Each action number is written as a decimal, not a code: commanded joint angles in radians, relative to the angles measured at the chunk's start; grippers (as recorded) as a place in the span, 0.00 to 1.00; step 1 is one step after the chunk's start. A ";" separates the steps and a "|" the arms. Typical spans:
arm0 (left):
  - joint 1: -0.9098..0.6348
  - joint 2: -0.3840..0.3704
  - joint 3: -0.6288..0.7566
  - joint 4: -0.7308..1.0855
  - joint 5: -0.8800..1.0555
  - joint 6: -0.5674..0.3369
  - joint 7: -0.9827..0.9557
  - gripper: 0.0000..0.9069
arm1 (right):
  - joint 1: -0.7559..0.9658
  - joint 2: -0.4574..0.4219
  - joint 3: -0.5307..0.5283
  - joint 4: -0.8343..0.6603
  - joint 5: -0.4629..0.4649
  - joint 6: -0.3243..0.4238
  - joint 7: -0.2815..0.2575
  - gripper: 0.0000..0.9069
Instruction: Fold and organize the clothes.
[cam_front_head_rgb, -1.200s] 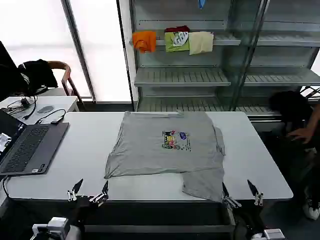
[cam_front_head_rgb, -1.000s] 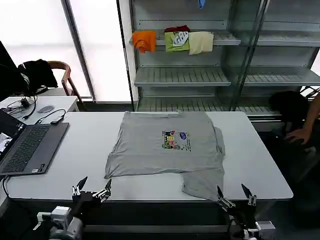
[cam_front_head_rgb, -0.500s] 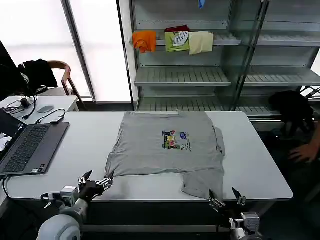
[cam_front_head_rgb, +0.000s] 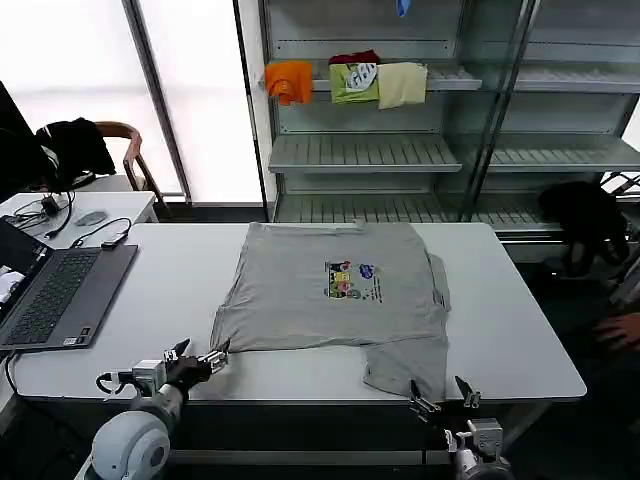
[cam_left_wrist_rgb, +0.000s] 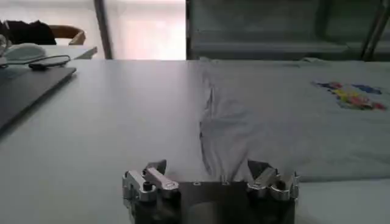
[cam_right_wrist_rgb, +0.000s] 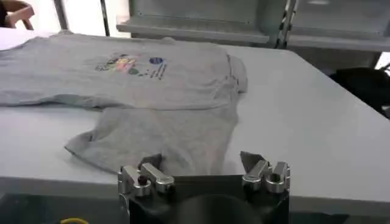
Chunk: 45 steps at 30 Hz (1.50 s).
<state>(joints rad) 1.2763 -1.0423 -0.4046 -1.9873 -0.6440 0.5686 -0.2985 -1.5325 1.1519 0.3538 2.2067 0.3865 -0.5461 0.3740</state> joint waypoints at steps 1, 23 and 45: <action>-0.013 -0.006 0.022 0.025 0.003 0.005 0.007 0.38 | 0.008 0.004 -0.007 -0.017 0.001 -0.012 0.001 0.64; 0.007 0.007 -0.007 -0.079 -0.024 -0.043 -0.022 0.00 | 0.034 -0.001 0.033 0.031 0.035 -0.013 -0.017 0.00; -0.443 -0.113 0.155 0.185 -0.074 -0.060 -0.141 0.00 | 0.534 -0.064 0.059 -0.228 0.082 -0.032 -0.167 0.00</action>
<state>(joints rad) 1.0647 -1.0790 -0.3334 -1.9638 -0.7180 0.5273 -0.3930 -1.2123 1.1000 0.4279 2.1085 0.4620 -0.5771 0.2484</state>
